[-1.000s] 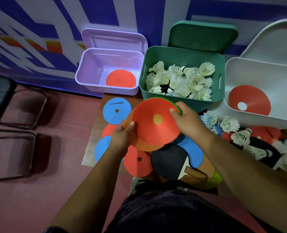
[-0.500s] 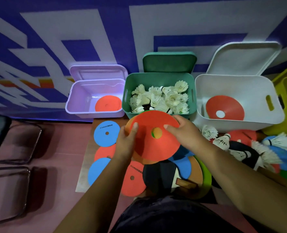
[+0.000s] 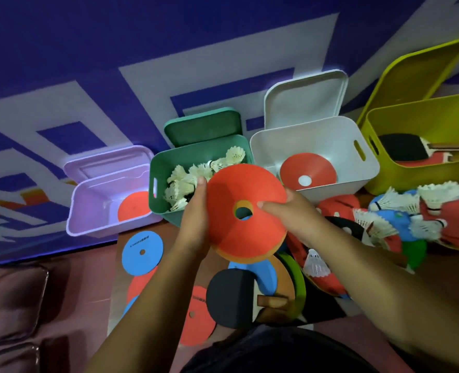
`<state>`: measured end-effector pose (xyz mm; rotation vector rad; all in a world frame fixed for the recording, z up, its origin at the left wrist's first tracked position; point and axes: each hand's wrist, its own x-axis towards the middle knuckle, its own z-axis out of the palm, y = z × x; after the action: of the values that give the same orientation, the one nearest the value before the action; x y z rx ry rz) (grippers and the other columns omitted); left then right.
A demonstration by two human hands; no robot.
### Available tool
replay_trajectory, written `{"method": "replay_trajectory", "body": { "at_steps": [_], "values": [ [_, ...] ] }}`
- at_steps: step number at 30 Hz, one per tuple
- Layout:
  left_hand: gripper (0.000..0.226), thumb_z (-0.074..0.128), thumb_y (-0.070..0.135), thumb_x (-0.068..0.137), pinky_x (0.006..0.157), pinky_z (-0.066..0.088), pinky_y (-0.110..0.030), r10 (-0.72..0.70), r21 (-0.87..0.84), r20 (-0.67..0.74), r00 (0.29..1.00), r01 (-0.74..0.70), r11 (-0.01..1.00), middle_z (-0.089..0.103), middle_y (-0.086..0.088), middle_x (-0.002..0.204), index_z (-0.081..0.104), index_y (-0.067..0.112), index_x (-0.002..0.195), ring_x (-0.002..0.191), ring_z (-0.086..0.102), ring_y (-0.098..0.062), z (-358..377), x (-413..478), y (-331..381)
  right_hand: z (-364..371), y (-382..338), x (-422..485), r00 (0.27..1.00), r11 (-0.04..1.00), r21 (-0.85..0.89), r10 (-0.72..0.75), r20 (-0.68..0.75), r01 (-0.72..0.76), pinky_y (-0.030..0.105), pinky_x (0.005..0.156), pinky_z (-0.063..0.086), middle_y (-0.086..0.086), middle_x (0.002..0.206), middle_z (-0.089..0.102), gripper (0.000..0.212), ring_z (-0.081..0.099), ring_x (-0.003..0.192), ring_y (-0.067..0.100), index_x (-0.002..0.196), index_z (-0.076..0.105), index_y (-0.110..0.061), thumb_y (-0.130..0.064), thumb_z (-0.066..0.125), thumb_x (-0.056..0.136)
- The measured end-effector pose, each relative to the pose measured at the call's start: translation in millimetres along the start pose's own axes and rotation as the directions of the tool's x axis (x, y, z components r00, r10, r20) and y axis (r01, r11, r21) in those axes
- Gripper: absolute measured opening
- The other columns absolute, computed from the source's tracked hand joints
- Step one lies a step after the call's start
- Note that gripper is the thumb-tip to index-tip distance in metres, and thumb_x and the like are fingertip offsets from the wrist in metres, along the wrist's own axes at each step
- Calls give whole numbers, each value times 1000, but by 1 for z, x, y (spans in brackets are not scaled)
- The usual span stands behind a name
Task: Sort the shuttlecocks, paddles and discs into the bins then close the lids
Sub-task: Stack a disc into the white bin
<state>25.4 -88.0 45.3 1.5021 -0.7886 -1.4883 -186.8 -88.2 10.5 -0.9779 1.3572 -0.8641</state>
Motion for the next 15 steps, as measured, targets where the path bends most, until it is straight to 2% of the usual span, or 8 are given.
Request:
{"method": "replay_trajectory", "body": {
  "at_steps": [2,4,8,11,13,15],
  "values": [
    [72,43,77,96,114,45,-50,-44,-88,66,997,49,995,73,-6,133,71,23,135,125,68,-25,14,2,1,-12,4,-3,998,1000,27,-11,-59,12,53,96,60,-2,107,81,32,78,98,20,119,72,-25,-19,81,89],
    [65,41,68,102,112,46,-49,-39,-120,110,993,52,991,71,-9,135,70,21,136,128,66,-27,26,4,-3,-26,7,-6,995,998,59,-17,-102,23,53,95,61,-3,105,81,34,78,97,20,118,72,-25,-16,81,87],
    [43,54,61,100,100,55,-45,52,85,62,997,-57,995,77,2,122,76,31,121,118,72,-20,51,1,-12,-53,8,-13,990,993,118,-9,-143,26,55,96,60,-3,108,80,43,78,99,20,121,71,-31,-24,81,79],
    [28,54,49,107,86,57,-30,162,147,-5,987,-159,976,79,12,111,75,32,115,104,74,-7,71,-3,-16,-68,10,-17,996,991,130,26,-89,-14,57,95,60,-4,114,79,44,76,105,22,121,69,-43,-34,77,79],
    [25,52,42,109,88,58,-33,227,185,-40,973,-216,959,79,10,108,74,30,113,102,74,-9,80,0,-17,-78,8,-21,993,989,95,114,-20,-112,54,79,65,0,114,77,35,77,99,27,120,65,-44,-37,73,87],
    [22,54,38,109,89,58,-38,248,190,-43,968,-236,953,78,4,108,74,27,111,98,72,-12,88,5,-18,-89,9,-23,979,977,63,202,16,-202,46,62,64,8,115,74,29,77,89,31,122,63,-36,-38,70,94]
  ]
}}
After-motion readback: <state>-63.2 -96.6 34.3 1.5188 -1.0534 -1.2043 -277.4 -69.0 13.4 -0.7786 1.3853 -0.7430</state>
